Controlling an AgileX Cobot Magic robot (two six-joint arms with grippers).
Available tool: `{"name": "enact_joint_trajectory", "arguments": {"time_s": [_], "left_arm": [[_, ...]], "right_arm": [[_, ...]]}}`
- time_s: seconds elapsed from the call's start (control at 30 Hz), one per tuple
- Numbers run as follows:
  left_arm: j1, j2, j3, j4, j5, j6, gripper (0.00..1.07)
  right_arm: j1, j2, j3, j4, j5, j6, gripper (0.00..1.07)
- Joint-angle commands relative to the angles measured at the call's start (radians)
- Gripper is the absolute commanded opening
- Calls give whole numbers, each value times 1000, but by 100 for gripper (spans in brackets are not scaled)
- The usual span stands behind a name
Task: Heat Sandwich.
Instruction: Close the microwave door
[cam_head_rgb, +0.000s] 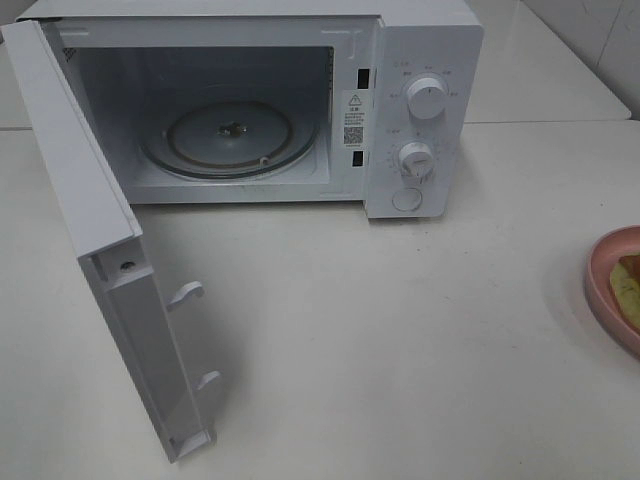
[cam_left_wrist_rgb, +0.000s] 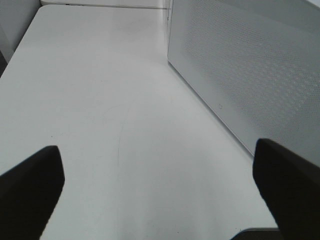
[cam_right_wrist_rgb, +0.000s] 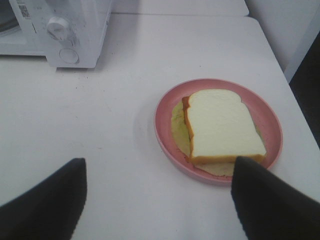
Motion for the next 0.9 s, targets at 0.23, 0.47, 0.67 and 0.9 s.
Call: {"name": "enact_joint_trajectory", "arguments": {"time_s": [0.23, 0.47, 0.67, 0.9], "left_arm": [[4, -16, 3, -2, -15, 1, 98], [4, -16, 3, -2, -15, 1, 98], [4, -16, 3, -2, -15, 1, 98], [4, -16, 3, -2, -15, 1, 98]], "right_arm": [[-7, -33, 1, 1, -5, -9, 76], [-7, -33, 0, 1, -5, -9, 76], [-7, -33, 0, 1, -5, -9, 76], [-7, -33, 0, 1, -5, -9, 76]]}}
